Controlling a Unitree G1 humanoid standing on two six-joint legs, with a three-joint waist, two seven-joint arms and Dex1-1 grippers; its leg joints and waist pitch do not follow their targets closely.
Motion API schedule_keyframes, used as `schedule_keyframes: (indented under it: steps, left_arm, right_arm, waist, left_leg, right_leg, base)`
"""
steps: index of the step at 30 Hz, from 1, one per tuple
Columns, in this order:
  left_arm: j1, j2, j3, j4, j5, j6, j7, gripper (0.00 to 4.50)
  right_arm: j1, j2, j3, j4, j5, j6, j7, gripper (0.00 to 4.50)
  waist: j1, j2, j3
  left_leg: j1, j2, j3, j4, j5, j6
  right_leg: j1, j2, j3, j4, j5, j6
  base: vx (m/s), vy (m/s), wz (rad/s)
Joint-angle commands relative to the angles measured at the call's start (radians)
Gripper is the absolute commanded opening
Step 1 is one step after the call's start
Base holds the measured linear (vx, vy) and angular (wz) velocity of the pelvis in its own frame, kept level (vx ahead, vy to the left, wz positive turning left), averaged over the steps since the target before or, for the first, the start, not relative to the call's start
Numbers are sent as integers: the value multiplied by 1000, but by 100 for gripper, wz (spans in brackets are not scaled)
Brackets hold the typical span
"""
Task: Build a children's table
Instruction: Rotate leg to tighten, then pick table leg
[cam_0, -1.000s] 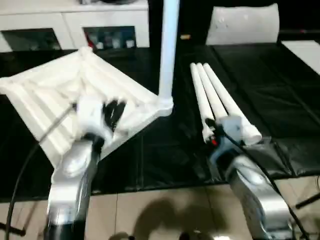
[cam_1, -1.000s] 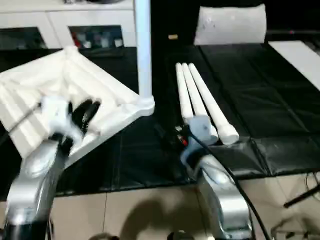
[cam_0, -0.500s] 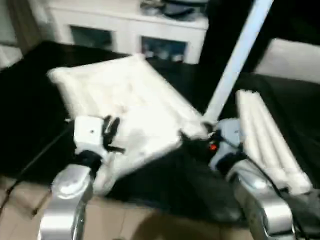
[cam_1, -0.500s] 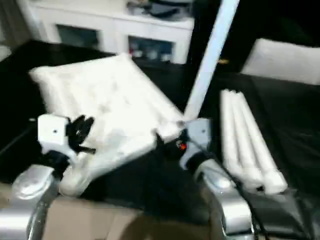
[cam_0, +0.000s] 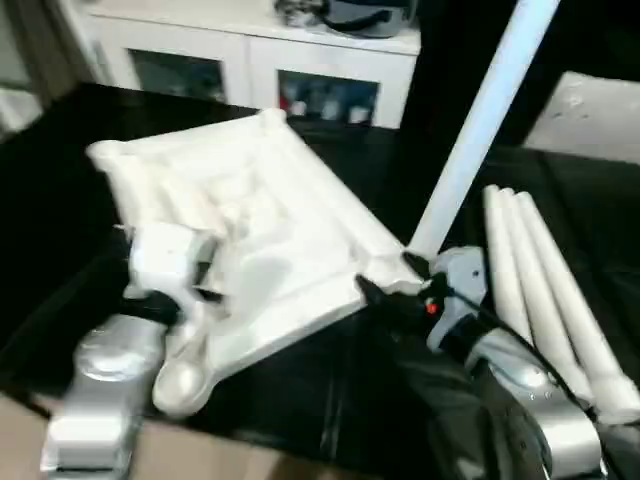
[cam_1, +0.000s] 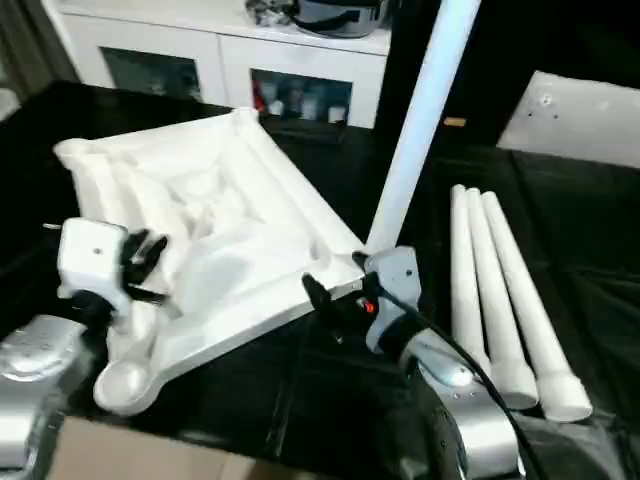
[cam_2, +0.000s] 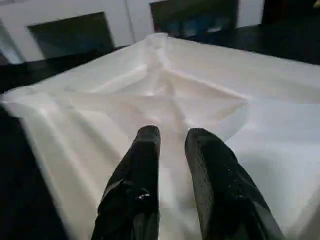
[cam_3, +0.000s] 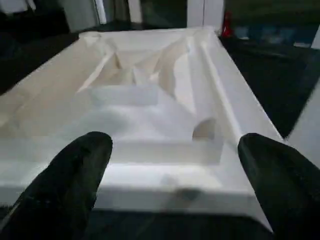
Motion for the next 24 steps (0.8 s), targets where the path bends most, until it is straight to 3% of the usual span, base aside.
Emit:
schedule_keyframes:
  steps: [1,2,4,5,8,11,16,21,23,24]
  left_arm:
    - [-21,14,8,15,16,49,7,117]
    - [-47,47,32,41,40,100,38,117]
    - [-60,68,44,57,57,124,53,117]
    - [-70,101,60,83,79,129,61,140]
    - [-70,151,65,112,100,125,45,154]
    - [-69,198,47,152,94,111,-7,186]
    - [-77,236,-20,224,68,39,-102,186]
    - [-114,270,-59,335,94,14,-135,150]
    - [-126,296,-78,371,115,12,-146,131]
    - [-131,303,-84,382,118,13,-153,119]
  right_arm:
    - [3,-12,7,-20,-7,14,4,450]
    - [-2,-26,16,-17,-22,29,11,450]
    - [-9,-36,24,-17,-27,34,18,450]
    - [-17,-48,35,-21,-24,51,23,450]
    - [-26,-63,48,-17,-31,60,24,450]
    - [-40,-89,62,-3,-62,88,14,450]
    - [-58,-116,67,4,-85,161,-14,450]
    - [-102,-122,77,51,-109,200,-32,450]
    - [-121,-125,94,76,-132,204,-37,450]
    - [-130,-124,101,85,-135,213,-38,450]
  waist:
    - [-5,11,-30]
    - [-9,14,-30]
    - [-11,16,-32]
    - [-12,23,-33]
    - [-18,21,-34]
    - [-20,20,-36]
    - [-16,24,-41]
    - [-15,24,-51]
    - [-16,26,-48]
    - [-16,32,-48]
  left_leg:
    - [-13,42,1,-106,-147,34]
    - [-20,38,1,-108,-156,20]
    - [-24,36,-1,-107,-157,18]
    - [-29,33,-5,-108,-155,16]
    - [-32,31,-5,-108,-163,19]
    - [-34,31,-5,-108,-136,23]
    - [-37,32,-5,-109,-77,28]
    - [-38,29,0,-103,27,31]
    - [-39,30,0,-104,26,27]
    - [-38,32,0,-104,17,19]
  right_leg:
    - [47,-55,37,-82,-285,-207]
    - [46,-50,35,-84,-316,-177]
    - [47,-51,35,-85,-326,-164]
    - [46,-50,34,-87,-347,-150]
    - [41,-49,34,-92,-370,-142]
    - [39,-47,34,-91,-340,-154]
    - [41,-46,34,-81,-227,-191]
    - [51,-47,32,-67,-66,-230]
    - [52,-48,31,-67,-65,-234]
    - [53,-50,32,-67,-69,-238]
  base:
    - [-83,-19,10]
    - [-78,-16,6]
    - [-71,-20,1]
    - [-57,-24,-1]
    - [0,0,0]
    - [0,0,0]
    - [0,0,0]
    - [0,0,0]
    - [0,0,0]
    - [0,0,0]
